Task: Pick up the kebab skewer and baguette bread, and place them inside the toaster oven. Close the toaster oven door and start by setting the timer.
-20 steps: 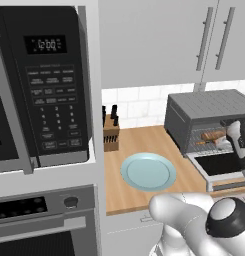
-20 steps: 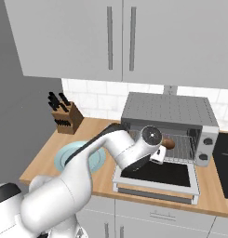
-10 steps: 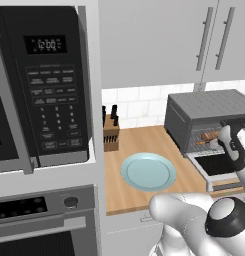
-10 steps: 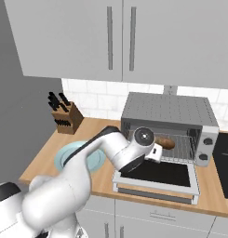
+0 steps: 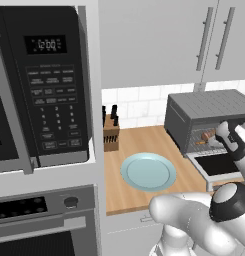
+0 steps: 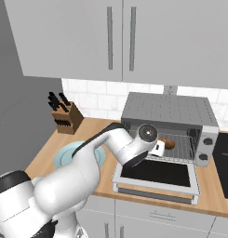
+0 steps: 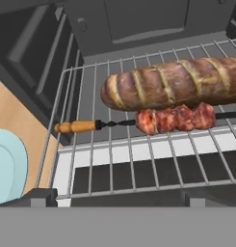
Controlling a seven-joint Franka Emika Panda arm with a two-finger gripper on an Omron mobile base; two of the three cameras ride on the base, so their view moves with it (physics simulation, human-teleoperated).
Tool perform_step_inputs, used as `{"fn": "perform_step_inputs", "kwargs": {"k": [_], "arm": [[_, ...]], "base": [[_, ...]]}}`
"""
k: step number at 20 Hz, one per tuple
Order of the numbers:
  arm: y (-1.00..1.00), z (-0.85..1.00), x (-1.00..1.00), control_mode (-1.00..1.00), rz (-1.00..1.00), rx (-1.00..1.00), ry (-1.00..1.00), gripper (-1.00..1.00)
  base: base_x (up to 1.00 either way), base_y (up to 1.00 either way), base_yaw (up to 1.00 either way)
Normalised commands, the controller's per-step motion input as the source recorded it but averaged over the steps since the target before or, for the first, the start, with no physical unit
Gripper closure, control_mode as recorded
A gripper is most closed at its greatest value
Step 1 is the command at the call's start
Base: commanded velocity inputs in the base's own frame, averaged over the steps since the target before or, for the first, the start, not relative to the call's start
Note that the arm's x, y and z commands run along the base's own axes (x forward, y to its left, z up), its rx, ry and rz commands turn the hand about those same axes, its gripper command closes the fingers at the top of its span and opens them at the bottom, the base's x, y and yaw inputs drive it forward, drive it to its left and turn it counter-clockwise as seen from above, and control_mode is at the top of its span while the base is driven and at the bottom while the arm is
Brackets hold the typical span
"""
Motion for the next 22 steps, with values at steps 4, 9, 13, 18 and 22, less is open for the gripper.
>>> {"fn": "perform_step_inputs", "kwargs": {"k": [4, 9, 13, 18, 22], "arm": [[0.00, 0.00, 0.12, -1.00, 0.01, 0.00, 0.00, -1.00], [0.00, -0.02, 0.08, -1.00, 0.00, -0.01, 0.00, -1.00], [-0.02, -0.05, 0.01, -1.00, 0.00, -0.10, -0.01, -1.00], [-0.03, -0.19, 0.00, -1.00, 0.00, -0.19, -0.08, -1.00], [-0.14, -0.29, -0.01, -1.00, 0.00, -0.09, -0.10, -1.00]], "base": [[0.00, 0.00, 0.00], [0.00, 0.00, 0.00], [0.00, 0.00, 0.00], [0.00, 0.00, 0.00], [0.00, 0.00, 0.00]]}}
